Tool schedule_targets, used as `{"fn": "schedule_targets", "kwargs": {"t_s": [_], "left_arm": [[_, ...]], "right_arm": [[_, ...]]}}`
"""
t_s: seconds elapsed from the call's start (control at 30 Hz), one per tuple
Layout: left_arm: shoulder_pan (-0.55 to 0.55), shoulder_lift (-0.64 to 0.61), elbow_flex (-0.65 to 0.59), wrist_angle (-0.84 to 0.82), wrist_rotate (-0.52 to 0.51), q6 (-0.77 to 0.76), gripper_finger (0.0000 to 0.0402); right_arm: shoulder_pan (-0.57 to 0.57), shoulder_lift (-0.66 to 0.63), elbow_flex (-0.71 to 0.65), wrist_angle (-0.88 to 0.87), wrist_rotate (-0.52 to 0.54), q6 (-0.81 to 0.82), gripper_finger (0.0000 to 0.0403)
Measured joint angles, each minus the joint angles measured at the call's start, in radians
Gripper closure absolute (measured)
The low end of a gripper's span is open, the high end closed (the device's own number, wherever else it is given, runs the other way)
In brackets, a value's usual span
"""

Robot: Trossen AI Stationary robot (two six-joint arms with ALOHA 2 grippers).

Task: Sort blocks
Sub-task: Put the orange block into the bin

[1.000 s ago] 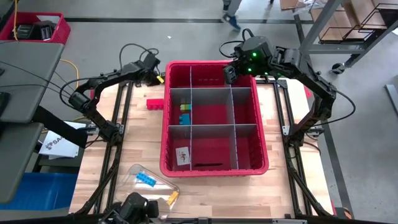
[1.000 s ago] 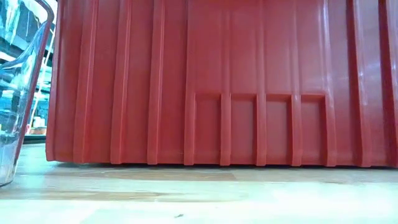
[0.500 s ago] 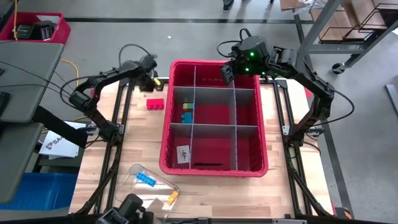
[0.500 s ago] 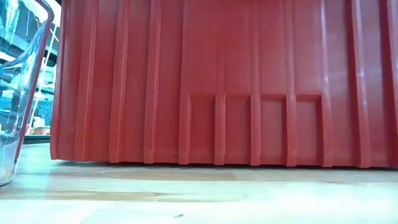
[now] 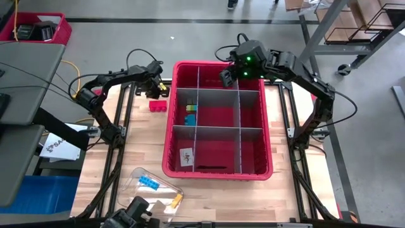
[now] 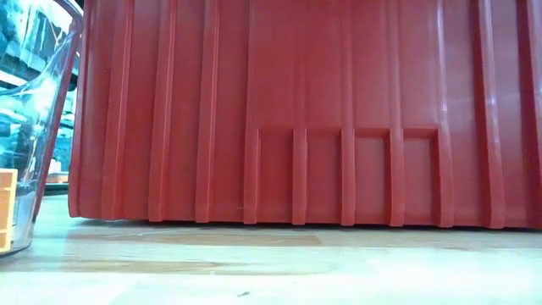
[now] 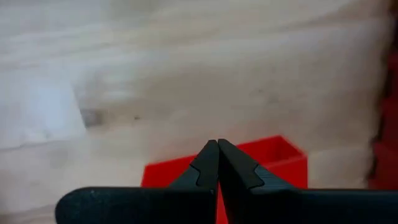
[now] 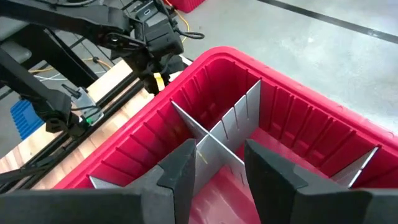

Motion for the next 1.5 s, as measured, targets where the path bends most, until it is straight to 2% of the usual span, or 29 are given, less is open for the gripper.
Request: {"fn": "schedule_targets", "kwargs": {"t_s": [0.37, 0.53, 0.7, 0.9, 1.0, 1.07, 1.2, 1.37, 1.5], "left_arm": [[0.000, -0.002, 0.006, -0.210, 0.005, 0.213, 0.0401], [-0.002, -0.009, 0.032, -0.292, 0.007, 0.256, 0.0401], [-0.002, -0.079, 0.119, -0.293, 0.007, 0.275, 0.0401], [-0.081, -0.176, 0.152, -0.347, 0.004, 0.447, 0.0391], [-0.161, -0.187, 0.151, -0.425, 0.000, 0.471, 0.0361], [-0.216, -0.188, 0.149, -0.452, -0.039, 0.489, 0.0332], [-0.303, -0.186, 0.084, -0.386, -0.136, 0.469, 0.0259], [-0.357, -0.171, -0.016, -0.396, -0.154, 0.435, 0.0172], [-0.362, -0.171, -0.057, -0.382, -0.172, 0.409, 0.0121]], "right_arm": [[0.000, 0.003, 0.000, 0.003, 0.000, 0.000, 0.0274], [0.000, 0.003, 0.000, 0.004, 0.001, 0.000, 0.0274], [0.000, 0.003, 0.000, 0.004, 0.001, -0.001, 0.0274], [0.000, 0.003, 0.000, 0.005, 0.001, -0.008, 0.0274], [0.001, 0.003, 0.000, 0.005, 0.001, -0.007, 0.0274], [0.003, 0.003, 0.000, 0.005, 0.001, -0.007, 0.0274], [0.005, 0.002, 0.000, 0.005, 0.001, -0.007, 0.0274], [0.005, 0.002, 0.000, 0.004, 0.001, -0.009, 0.0274], [0.003, 0.009, 0.000, 0.005, 0.001, -0.010, 0.0274]]}}
